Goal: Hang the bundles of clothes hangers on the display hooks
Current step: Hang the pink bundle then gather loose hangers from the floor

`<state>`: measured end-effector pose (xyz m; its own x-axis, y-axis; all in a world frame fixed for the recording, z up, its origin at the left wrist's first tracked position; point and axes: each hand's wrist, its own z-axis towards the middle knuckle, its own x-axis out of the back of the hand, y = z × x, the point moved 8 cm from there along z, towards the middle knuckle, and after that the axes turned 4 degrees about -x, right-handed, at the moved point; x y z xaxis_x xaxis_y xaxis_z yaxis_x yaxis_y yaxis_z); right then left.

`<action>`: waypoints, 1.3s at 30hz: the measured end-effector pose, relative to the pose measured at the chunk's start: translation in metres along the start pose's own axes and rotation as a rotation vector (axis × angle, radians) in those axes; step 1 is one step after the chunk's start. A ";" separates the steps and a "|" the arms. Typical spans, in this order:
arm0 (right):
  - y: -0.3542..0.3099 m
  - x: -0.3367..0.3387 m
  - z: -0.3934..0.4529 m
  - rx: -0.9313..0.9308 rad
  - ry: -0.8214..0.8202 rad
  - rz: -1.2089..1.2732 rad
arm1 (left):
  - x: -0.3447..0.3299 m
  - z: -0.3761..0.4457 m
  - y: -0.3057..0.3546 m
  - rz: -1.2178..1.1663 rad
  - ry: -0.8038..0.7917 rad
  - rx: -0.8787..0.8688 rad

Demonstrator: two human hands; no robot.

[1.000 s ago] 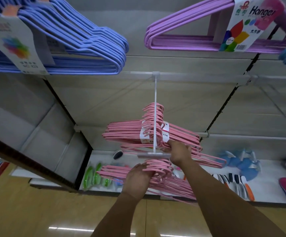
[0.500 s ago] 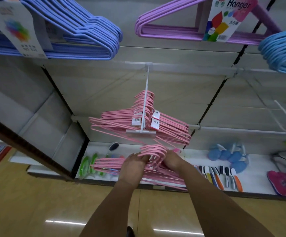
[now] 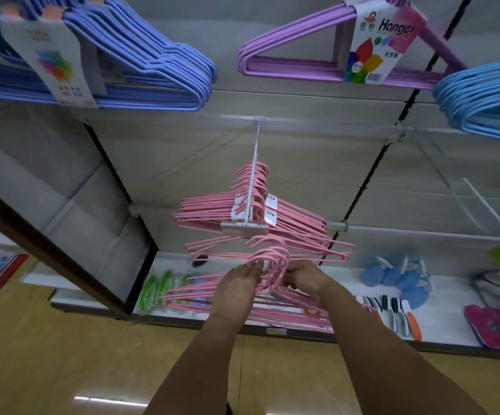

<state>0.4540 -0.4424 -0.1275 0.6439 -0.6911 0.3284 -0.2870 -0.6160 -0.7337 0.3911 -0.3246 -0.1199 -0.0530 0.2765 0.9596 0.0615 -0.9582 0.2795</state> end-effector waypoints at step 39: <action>-0.041 0.028 0.027 0.063 0.120 0.034 | 0.002 0.016 -0.008 0.033 -0.065 -0.087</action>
<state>0.5027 -0.4258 -0.1040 0.5441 -0.7535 0.3690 -0.2594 -0.5693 -0.7801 0.4069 -0.3156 -0.1193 0.0122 0.2460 0.9692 -0.0243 -0.9689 0.2462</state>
